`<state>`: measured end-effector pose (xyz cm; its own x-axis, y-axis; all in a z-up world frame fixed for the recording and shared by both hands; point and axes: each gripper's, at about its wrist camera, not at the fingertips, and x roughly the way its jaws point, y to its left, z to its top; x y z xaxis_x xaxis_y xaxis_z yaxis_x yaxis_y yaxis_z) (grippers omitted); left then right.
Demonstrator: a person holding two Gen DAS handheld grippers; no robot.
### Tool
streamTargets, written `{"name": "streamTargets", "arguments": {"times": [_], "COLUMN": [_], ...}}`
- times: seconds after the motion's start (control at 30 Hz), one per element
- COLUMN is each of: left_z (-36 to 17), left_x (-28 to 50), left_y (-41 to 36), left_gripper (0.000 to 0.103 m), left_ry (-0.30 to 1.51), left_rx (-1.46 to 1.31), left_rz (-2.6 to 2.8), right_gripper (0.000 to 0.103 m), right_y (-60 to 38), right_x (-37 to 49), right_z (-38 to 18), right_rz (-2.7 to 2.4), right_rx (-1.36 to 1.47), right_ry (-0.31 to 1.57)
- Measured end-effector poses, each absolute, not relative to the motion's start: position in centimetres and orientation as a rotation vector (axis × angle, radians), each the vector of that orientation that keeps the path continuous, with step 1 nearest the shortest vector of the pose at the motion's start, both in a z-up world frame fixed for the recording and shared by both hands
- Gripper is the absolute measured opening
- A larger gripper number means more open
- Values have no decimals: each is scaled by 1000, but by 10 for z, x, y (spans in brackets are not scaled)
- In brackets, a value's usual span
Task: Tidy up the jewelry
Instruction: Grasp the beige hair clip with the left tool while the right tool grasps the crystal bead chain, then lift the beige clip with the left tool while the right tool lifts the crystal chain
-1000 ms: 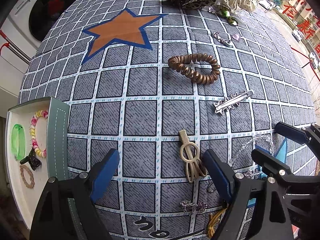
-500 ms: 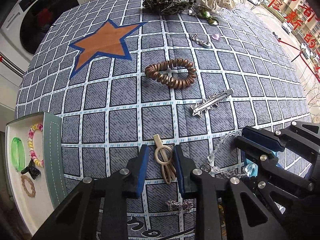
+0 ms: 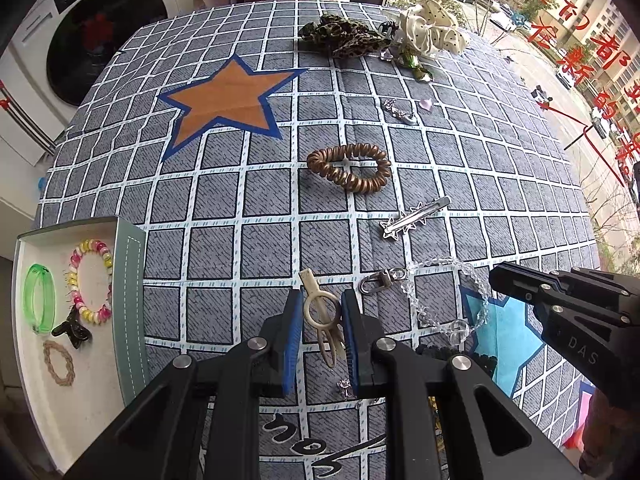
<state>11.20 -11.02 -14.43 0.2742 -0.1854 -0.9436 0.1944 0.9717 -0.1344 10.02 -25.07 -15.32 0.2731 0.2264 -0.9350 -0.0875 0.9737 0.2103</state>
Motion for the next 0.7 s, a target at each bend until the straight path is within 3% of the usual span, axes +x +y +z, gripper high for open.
{"name": "streamTargets", "arguments": {"times": [0.1, 0.17, 0.2, 0.23, 0.3, 0.4, 0.5, 0.6, 0.7], "left_z": [-140, -137, -138, -140, -140, -144, -142, -141, -139], "left_x": [110, 103, 95, 96, 94, 102, 101, 99, 96], "left_y": [-105, -98, -94, -88, -85, -76, -70, -63, -58], "left_gripper": [26, 26, 26, 26, 26, 26, 26, 26, 26], "left_ry": [1261, 1259, 1258, 1258, 1259, 1258, 1256, 1252, 1250], "left_rx": [6, 7, 6, 3, -7, -20, -27, -33, -41], "left_rz": [-254, -250, -245, -241, -232, -215, -203, -196, -193], "right_gripper": [3, 11, 27, 49, 56, 53, 29, 24, 6], "right_y": [-246, -236, -231, -224, -214, -198, -182, -167, -157], "right_x": [104, 108, 108, 109, 109, 112, 117, 118, 117], "right_z": [-157, -159, -159, -158, -155, -157, -166, -167, -167], "right_rz": [230, 253, 269, 285, 320, 349, 350, 330, 283], "right_rx": [131, 87, 65, 45, 30, 25, -11, -101, -196], "right_ry": [1297, 1309, 1308, 1304, 1283, 1289, 1316, 1292, 1278]}}
